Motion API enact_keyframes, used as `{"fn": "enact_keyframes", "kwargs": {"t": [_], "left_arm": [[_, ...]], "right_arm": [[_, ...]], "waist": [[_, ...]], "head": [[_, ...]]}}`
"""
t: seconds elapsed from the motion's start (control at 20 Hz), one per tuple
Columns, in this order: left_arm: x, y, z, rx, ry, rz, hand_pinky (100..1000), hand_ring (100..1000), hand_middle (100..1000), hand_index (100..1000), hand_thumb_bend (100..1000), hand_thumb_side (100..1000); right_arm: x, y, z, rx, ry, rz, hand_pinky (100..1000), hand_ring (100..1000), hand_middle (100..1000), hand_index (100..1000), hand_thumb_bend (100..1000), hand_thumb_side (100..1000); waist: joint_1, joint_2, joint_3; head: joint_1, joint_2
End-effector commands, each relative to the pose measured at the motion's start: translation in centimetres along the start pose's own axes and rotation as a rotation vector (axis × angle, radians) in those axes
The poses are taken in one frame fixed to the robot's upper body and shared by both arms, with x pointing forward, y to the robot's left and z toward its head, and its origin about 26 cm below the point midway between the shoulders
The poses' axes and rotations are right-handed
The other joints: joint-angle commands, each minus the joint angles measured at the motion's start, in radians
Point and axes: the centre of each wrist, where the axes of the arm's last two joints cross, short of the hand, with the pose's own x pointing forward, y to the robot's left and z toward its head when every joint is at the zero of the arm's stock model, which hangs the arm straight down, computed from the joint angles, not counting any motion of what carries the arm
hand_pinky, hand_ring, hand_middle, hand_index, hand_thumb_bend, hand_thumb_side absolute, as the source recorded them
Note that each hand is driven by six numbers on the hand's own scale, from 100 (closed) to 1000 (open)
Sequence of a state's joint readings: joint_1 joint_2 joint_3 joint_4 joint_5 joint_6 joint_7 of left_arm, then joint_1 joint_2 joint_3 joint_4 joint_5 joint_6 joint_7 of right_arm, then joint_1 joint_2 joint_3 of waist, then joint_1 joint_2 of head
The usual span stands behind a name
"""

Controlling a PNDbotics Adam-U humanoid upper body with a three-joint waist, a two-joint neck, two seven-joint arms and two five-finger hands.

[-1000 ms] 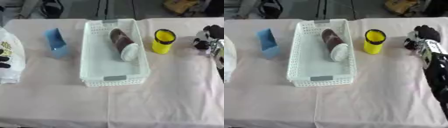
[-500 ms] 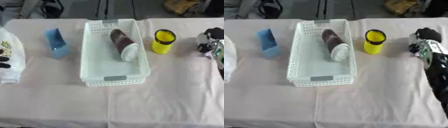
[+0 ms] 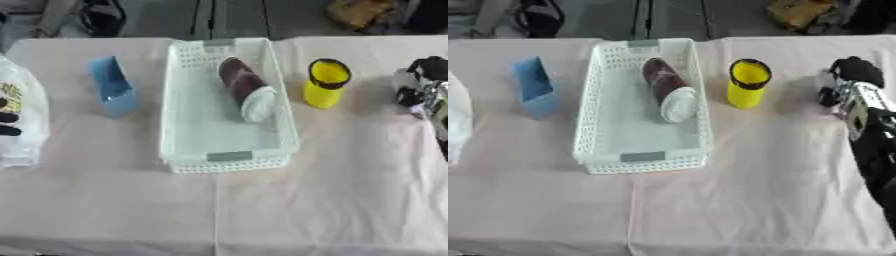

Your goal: Pick up objects on the table and place them in the box.

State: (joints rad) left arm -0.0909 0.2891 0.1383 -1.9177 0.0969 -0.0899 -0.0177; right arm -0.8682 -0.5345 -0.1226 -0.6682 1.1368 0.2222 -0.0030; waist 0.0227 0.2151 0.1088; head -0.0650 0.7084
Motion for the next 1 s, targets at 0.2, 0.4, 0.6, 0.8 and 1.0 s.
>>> {"fn": "enact_keyframes", "kwargs": {"t": [0.2,0.4,0.6,0.8,1.0], "left_arm": [[0.9,0.3,-0.6,0.002,-0.036,-0.008,581,631,663,839,242,950],[0.9,0.4,-0.6,0.003,-0.036,-0.008,581,631,663,839,244,949],[0.8,0.4,-0.6,0.005,-0.032,-0.009,582,632,663,839,245,949],[0.8,0.5,-0.5,0.006,-0.028,-0.009,582,633,663,839,246,948],[0.7,0.6,-0.4,0.008,-0.023,-0.012,582,633,663,839,247,948]], "right_arm": [[-0.2,-3.8,-0.3,-0.129,-0.028,-0.190,100,225,351,472,113,100],[0.4,-5.6,0.0,-0.180,-0.058,-0.260,100,216,337,463,100,100],[1.0,-7.5,0.3,-0.235,-0.093,-0.306,100,213,336,460,100,100],[1.5,-8.7,0.6,-0.266,-0.119,-0.348,100,209,330,457,100,100],[2.6,-10.2,1.3,-0.289,-0.188,-0.407,100,207,329,456,100,100]], "waist": [[-0.003,-0.022,-0.008],[-0.006,-0.028,-0.013],[-0.012,-0.037,-0.017],[-0.017,-0.044,-0.019],[-0.022,-0.051,-0.020]], "head": [[0.005,-0.013],[0.005,-0.014],[0.005,-0.013],[0.006,-0.011],[0.007,-0.009]]}}
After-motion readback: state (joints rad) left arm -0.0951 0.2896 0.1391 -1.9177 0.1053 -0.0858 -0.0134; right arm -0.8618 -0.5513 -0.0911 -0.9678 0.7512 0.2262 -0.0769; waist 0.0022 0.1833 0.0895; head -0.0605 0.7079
